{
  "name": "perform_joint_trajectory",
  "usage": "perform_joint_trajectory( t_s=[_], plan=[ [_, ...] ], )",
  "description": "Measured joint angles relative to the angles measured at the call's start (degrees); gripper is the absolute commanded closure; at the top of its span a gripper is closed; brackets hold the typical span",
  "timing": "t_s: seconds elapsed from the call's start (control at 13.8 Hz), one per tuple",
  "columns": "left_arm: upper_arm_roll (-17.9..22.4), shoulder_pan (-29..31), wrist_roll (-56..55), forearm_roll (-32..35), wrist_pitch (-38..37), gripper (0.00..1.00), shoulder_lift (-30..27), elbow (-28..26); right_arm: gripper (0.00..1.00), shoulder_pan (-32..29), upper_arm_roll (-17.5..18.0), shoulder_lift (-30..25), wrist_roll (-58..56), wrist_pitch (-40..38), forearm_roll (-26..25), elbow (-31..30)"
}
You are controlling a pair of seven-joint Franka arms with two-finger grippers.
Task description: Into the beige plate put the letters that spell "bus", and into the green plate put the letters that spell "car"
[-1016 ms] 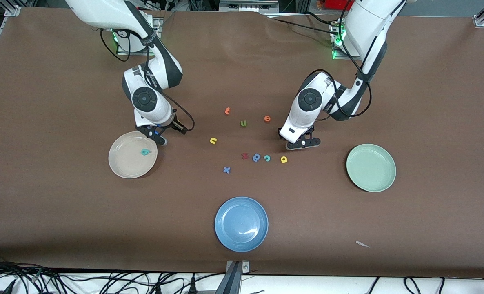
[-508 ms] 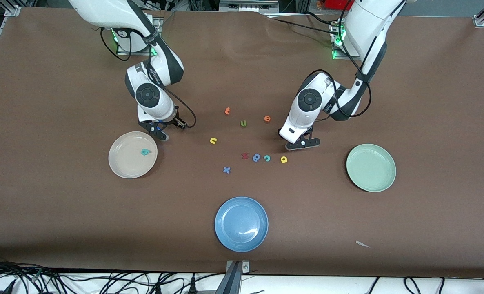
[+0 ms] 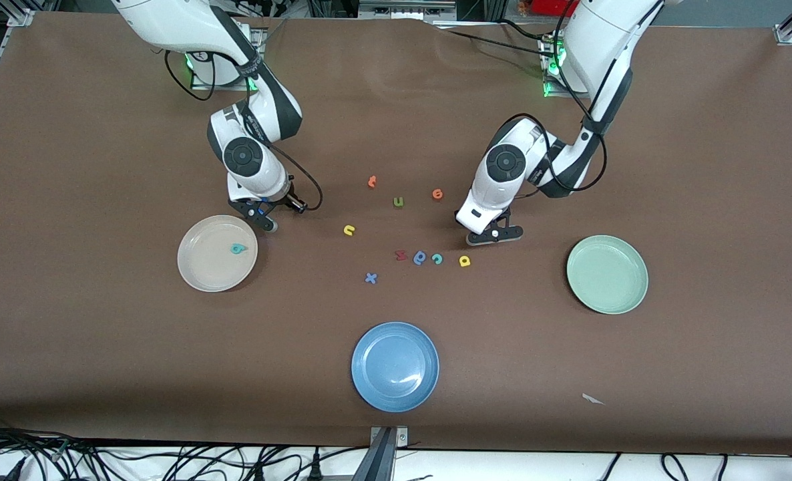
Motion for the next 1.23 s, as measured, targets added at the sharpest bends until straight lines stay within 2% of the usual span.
perform_joint_trajectory(
  t_s=[0.07, 0.36, 0.58, 0.8, 1.02, 1.09, 1.16, 1.23],
  plan=[
    [0.0, 0.0, 0.0, 0.0, 0.0, 0.9, 0.0, 0.0, 0.93, 0.0, 0.04, -0.07, 0.0, 0.15, 0.0, 0.07],
    [0.0, 0.0, 0.0, 0.0, -0.05, 0.98, 0.0, 0.05, 0.94, -0.04, -0.17, -1.54, -0.87, -2.61, 0.0, 0.84],
    [0.33, 0.34, 0.75, 0.0, -3.38, 0.98, 0.03, 1.22, 0.94, -0.2, -2.99, -3.68, -6.45, -10.72, 0.0, 4.95],
    [0.77, 3.21, 5.89, 0.05, -11.74, 0.98, 0.0, 6.63, 0.93, -1.15, -7.25, -4.15, -16.02, -14.0, 0.0, 8.25],
    [1.06, 9.08, 18.11, 0.2, -17.59, 0.98, -0.07, 11.95, 0.92, -3.6, -9.83, -3.45, -24.32, -13.96, 0.0, 8.24],
    [1.14, 11.23, 22.32, 0.22, -18.13, 0.98, -0.08, 12.84, 0.81, -4.6, -9.95, -3.07, -26.2, -13.8, 0.0, 8.24],
    [1.25, 13.29, 26.44, 0.26, -18.35, 0.98, -0.07, 13.36, 0.5, -5.47, -9.96, -2.63, -27.66, -13.36, 0.0, 8.24],
    [1.36, 15.1, 30.49, 0.32, -18.43, 0.98, -0.06, 13.66, 0.14, -6.07, -9.96, -2.14, -28.6, -12.81, 0.0, 8.24]
  ],
)
